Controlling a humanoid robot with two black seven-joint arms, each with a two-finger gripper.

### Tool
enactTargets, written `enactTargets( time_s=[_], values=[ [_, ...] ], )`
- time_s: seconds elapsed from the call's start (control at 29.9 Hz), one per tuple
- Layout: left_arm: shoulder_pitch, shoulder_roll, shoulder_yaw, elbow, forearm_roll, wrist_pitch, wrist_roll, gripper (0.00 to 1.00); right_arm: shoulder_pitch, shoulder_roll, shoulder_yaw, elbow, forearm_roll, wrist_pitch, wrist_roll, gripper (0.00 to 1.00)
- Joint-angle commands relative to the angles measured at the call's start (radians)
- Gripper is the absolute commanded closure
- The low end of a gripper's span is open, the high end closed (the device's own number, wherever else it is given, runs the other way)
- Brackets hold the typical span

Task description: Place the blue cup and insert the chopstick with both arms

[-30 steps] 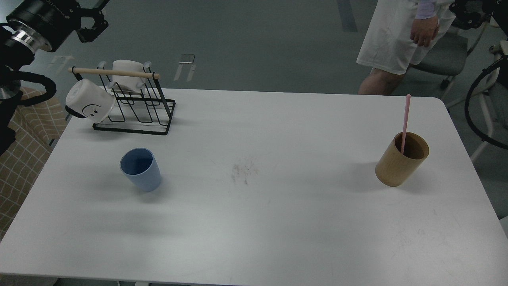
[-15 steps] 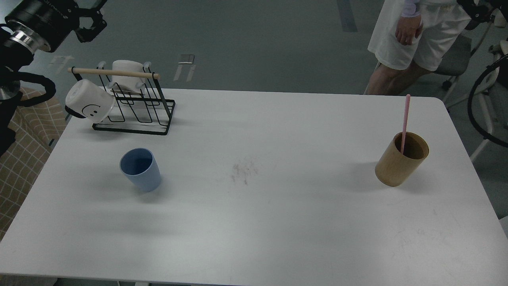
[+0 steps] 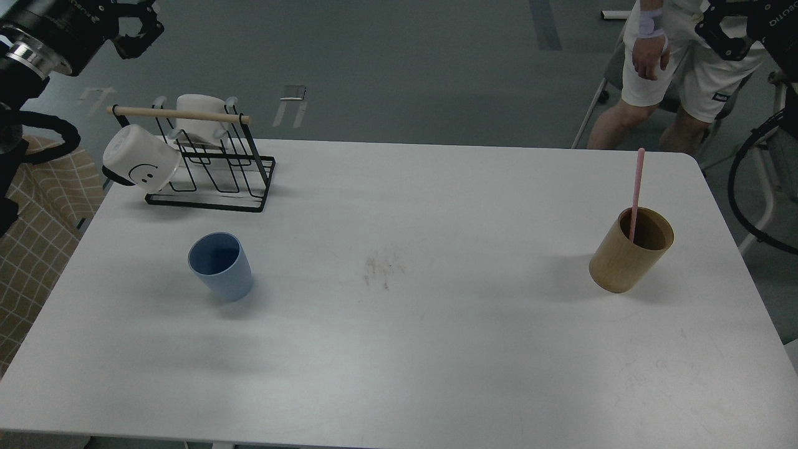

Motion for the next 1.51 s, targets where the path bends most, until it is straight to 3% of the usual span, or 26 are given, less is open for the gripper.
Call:
enactTargets(
  time_s=[0.0, 0.3, 0.37, 0.43, 0.67, 0.87, 1.0, 1.24, 1.47],
  values=[
    [0.001, -0.002, 0.0, 0.0, 0.0, 0.004, -0.001, 0.02, 0.001, -0.014, 0.004, 0.011, 0.003, 0.0, 0.001, 0.0],
    [0.092, 0.057, 0.029, -0.029, 0.018, 0.0, 0.012, 0.02, -0.001, -0.026, 0.013, 0.012, 0.001, -0.006, 0.001, 0.0],
    [0.133, 0.102, 0.031, -0.093, 0.025, 0.0, 0.004, 0.04, -0.002, -0.037, 0.016, 0.012, 0.001, -0.006, 0.001, 0.0],
    [0.182, 0.169, 0.028, -0.196, 0.072, 0.0, 0.001, 0.12, -0.004, -0.036, 0.036, 0.012, 0.003, -0.008, 0.001, 0.0],
    [0.242, 0.335, 0.032, -0.413, 0.224, 0.0, 0.001, 0.12, -0.002, -0.037, 0.042, 0.017, 0.003, -0.009, 0.001, 0.0],
    [0.247, 0.492, 0.025, -0.587, 0.517, 0.0, -0.001, 0.13, -0.005, -0.045, 0.042, 0.018, 0.003, -0.009, 0.0, 0.0],
    [0.25, 0.578, 0.031, -0.69, 0.872, 0.0, -0.001, 0.13, -0.033, -0.063, 0.071, 0.022, 0.003, -0.014, 0.0, 0.0],
    [0.262, 0.607, 0.031, -0.79, 1.233, 0.0, -0.019, 0.13, -0.065, -0.065, 0.153, 0.022, 0.003, -0.012, 0.0, 0.0],
    [0.258, 0.481, 0.107, -0.804, 1.455, 0.0, -0.056, 0.2, -0.068, -0.073, 0.192, 0.023, 0.003, -0.011, 0.0, 0.0]
  ],
)
